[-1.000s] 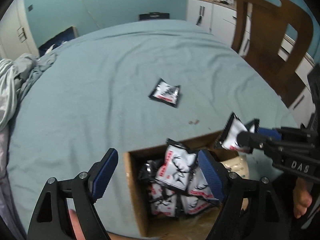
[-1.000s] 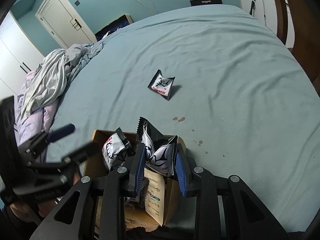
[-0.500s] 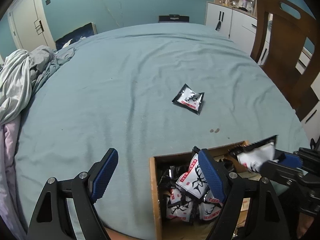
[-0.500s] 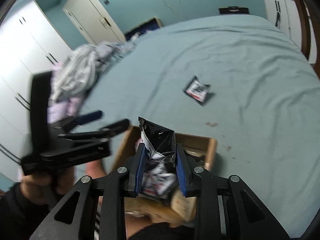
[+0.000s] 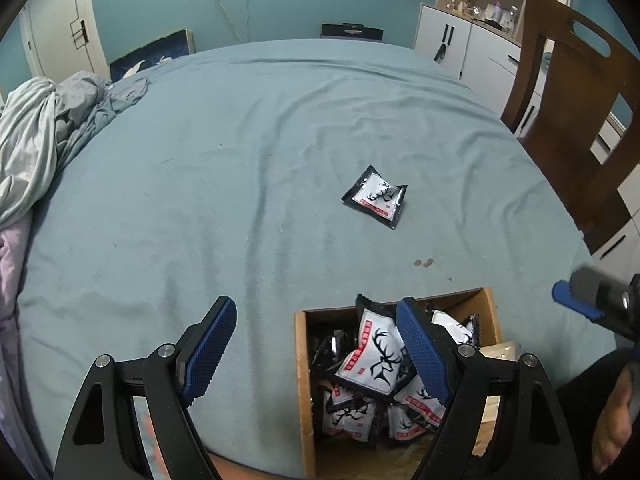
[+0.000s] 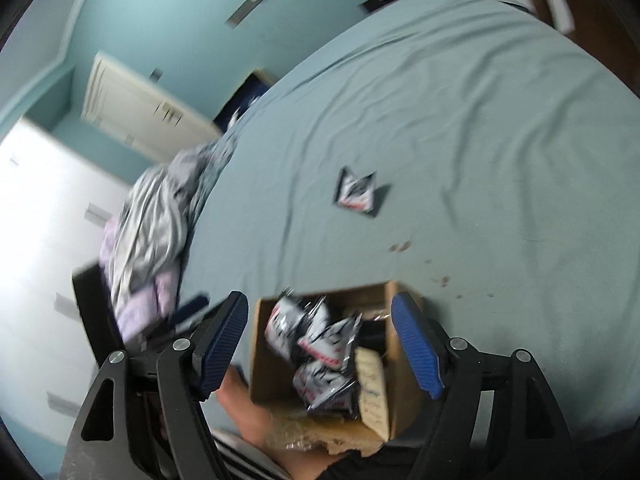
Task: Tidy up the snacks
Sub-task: 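Reach the right tool to the last deer packet and grasp it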
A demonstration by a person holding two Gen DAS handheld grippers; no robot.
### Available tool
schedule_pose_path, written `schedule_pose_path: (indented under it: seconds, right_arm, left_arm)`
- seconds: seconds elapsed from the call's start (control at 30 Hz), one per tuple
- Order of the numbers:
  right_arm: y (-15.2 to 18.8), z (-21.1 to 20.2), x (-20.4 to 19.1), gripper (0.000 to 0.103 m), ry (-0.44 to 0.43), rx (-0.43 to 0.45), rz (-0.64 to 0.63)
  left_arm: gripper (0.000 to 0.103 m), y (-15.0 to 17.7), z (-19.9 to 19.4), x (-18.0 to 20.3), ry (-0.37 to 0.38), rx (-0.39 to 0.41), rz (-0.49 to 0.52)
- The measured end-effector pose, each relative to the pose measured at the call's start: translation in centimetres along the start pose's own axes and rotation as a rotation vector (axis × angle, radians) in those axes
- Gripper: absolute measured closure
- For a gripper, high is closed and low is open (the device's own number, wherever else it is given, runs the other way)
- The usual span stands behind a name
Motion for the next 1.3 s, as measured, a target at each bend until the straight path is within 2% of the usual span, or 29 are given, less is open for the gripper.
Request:
schedule_pose_path:
  seconds: [0.1,0.23,0.47,0.63,0.87,1.13,1.3]
  right_arm:
    - [-0.7,-0.2,1.1,0.029,0.027,0.017,0.067]
    - [-1.7,0.3,1.0,0.029,0.046,0.022,0.094]
    - [-4.5,1.2,-0.4,0.029,0.098,0.014,0.022]
    - [-7.0,3.4,-0.2,0.029,0.127,-0.007,0.015]
    - [-10.2,8.4,-0.5,0.029,0.167,-0.076,0.001]
    - [-12.3,17.0,-3.7,0.029,0.237,-0.221,-0.174]
    - [-12.7,22.0,-4.5,0.029,0.325,-0.310,-0.280]
  left_arm:
    - [0.020,-0.1,0.2,0.0,0.016,-0.014,-0.001]
    - [0.020,-0.1,0.3,0.2,0.016,-0.022,0.005]
    - [0.020,-0.3,0.7,0.4,0.018,-0.037,0.006]
    - [0.020,-0.7,1.2,0.3,-0.005,-0.041,0.009]
    - [0.020,-1.0,2.3,0.2,-0.026,-0.086,0.024]
    - [0.020,-1.2,3.5,-0.4,-0.004,-0.133,0.022]
    - [0.020,-1.7,3.6,-0.9,0.021,-0.138,-0.004]
Point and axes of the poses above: each gripper's, at about its wrist camera, not at the fingertips, and z roughly the way its jaws point, x to its right, y to its underside, the point moved 2 cm from there along z, roughly the way its jaws point, and after that the axes turned 5 degrees about -x, right-handed, at the moved point
